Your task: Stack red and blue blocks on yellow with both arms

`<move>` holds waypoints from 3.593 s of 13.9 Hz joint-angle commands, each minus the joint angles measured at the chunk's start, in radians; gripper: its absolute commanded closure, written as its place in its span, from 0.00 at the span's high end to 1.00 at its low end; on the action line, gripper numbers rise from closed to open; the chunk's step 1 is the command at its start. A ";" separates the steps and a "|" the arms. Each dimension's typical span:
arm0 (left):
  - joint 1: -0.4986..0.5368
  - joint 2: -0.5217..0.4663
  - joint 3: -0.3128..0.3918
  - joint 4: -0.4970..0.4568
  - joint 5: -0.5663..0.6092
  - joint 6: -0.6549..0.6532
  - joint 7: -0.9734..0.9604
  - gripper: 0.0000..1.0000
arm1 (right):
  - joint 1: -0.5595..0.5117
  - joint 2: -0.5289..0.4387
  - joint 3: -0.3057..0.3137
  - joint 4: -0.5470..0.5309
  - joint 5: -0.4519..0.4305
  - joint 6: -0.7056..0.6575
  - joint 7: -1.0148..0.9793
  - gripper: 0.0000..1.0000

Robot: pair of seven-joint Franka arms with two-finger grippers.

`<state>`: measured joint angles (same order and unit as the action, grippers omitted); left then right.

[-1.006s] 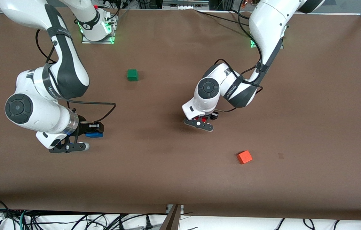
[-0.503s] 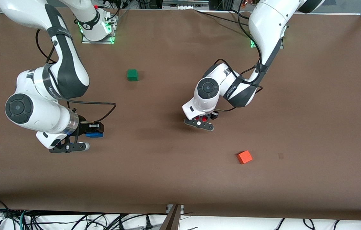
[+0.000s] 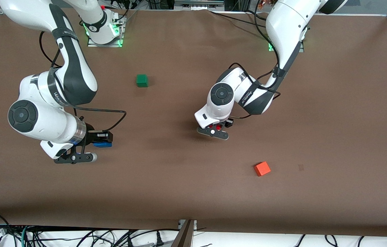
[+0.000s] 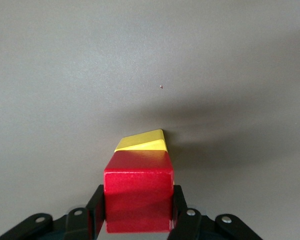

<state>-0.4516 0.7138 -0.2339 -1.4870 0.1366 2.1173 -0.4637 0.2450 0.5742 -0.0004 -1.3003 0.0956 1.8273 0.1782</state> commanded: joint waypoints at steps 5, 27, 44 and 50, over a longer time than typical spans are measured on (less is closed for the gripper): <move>0.028 -0.071 0.016 0.010 0.017 -0.028 -0.024 1.00 | 0.103 -0.007 0.002 0.029 0.007 -0.014 0.225 0.26; 0.619 -0.402 0.007 0.182 -0.044 -0.542 0.376 1.00 | 0.594 0.360 -0.026 0.325 -0.091 0.369 1.037 0.28; 0.456 -0.605 0.229 -0.067 -0.138 -0.551 0.364 1.00 | 0.617 0.374 -0.030 0.300 -0.139 0.371 1.058 0.66; 0.458 -0.597 0.229 -0.061 -0.144 -0.551 0.372 1.00 | 0.606 0.360 -0.032 0.305 -0.131 0.357 1.054 1.00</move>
<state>0.0109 0.1279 -0.0147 -1.5341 0.0145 1.5524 -0.1105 0.8531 0.9363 -0.0265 -1.0179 -0.0236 2.1995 1.2196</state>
